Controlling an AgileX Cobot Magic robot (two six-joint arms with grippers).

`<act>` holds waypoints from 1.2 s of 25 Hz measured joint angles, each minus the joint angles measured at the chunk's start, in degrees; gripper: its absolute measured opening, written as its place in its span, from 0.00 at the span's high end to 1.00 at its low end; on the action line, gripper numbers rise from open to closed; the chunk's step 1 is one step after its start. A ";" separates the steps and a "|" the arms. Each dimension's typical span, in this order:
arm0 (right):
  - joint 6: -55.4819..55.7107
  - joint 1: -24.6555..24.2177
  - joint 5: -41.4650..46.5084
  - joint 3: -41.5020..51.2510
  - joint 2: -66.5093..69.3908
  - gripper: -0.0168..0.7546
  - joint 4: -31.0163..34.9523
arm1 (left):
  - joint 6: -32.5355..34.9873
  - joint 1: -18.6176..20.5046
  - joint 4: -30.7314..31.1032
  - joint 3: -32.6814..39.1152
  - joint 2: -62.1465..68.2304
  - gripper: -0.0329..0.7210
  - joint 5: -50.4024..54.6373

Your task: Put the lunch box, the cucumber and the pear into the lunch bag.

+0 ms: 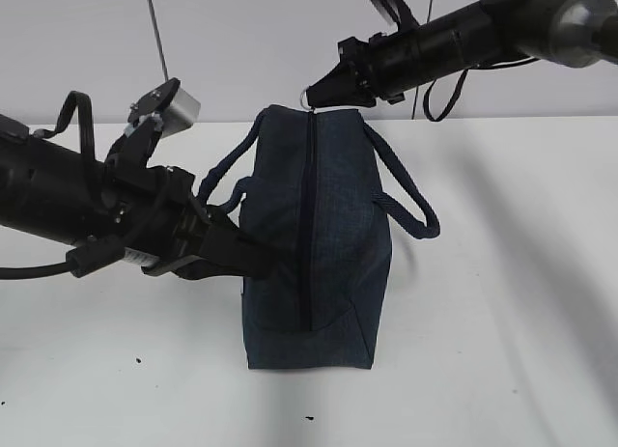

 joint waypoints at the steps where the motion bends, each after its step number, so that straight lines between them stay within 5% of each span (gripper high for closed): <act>1: 0.72 -0.10 0.41 -1.04 1.05 0.97 0.00 | 0.00 0.00 0.00 0.00 0.00 0.97 0.05; 10: 2.10 -0.04 2.57 -2.87 3.03 0.97 0.35 | -0.95 0.00 0.07 0.00 0.00 0.96 0.61; 13: 2.10 -0.04 2.92 -2.87 3.03 0.97 1.13 | -2.04 0.05 0.65 0.00 -1.22 0.86 1.94; 19: 2.10 -0.04 3.05 -2.87 3.03 0.97 1.58 | -9.37 1.21 1.33 0.00 -8.20 0.45 8.86; 30: 2.10 -0.04 3.42 -2.87 3.03 0.97 1.79 | -22.19 5.38 4.47 -9.36 -14.54 0.38 7.90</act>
